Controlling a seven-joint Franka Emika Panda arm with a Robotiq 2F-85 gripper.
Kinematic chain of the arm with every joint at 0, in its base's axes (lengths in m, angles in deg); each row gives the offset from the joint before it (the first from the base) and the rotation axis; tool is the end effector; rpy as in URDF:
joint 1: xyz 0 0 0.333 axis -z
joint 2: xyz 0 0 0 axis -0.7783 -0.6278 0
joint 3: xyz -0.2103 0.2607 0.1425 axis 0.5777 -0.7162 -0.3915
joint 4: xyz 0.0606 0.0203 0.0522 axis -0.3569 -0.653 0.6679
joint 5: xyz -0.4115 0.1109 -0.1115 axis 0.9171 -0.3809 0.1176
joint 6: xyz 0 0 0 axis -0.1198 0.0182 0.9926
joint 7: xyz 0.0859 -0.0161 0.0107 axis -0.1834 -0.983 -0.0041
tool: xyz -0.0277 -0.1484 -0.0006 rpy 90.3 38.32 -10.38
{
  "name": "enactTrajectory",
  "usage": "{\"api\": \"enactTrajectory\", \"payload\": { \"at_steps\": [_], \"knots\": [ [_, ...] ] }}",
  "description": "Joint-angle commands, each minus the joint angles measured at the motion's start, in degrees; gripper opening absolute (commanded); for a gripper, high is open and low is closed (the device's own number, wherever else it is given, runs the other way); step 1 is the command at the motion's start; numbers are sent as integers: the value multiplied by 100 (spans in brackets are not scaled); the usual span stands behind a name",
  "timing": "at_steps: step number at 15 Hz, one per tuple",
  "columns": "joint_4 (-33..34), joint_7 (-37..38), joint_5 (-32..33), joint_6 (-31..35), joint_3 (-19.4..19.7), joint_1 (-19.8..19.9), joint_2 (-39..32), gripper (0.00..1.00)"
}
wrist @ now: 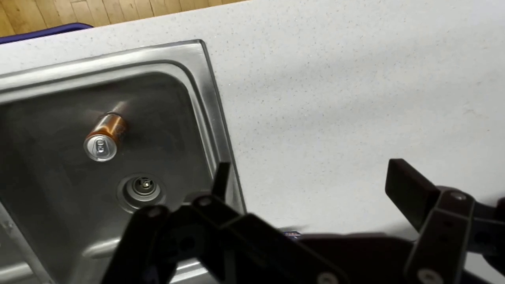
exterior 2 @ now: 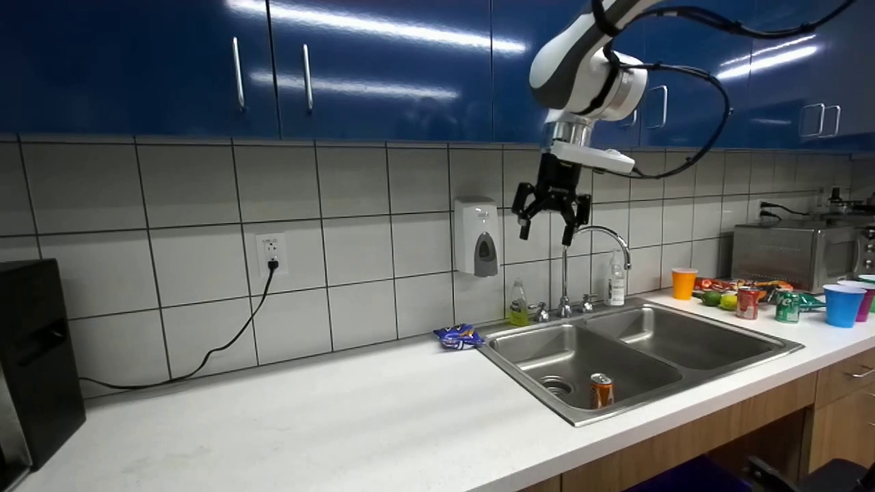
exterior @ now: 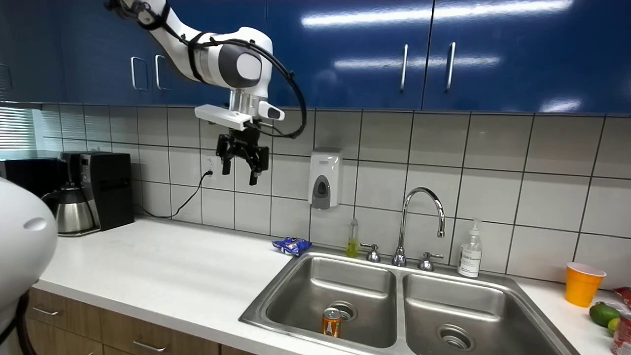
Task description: Remove the can from the sink
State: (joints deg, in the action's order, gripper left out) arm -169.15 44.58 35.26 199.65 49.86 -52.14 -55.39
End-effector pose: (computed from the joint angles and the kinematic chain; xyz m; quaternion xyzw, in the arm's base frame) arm 0.5325 -0.0064 0.4431 -0.9935 0.0593 -0.0433 0.0869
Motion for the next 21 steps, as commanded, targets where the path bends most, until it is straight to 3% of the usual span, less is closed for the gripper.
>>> {"api": "enactTrajectory", "payload": {
  "at_steps": [1, 10, 21],
  "knots": [
    [54, -13, 154, 294, 100, 252, -318, 100],
    [-27, -17, 271, 939, 435, 644, -1045, 100],
    [251, -124, 305, 2203, 507, 834, -2574, 100]
  ]
}}
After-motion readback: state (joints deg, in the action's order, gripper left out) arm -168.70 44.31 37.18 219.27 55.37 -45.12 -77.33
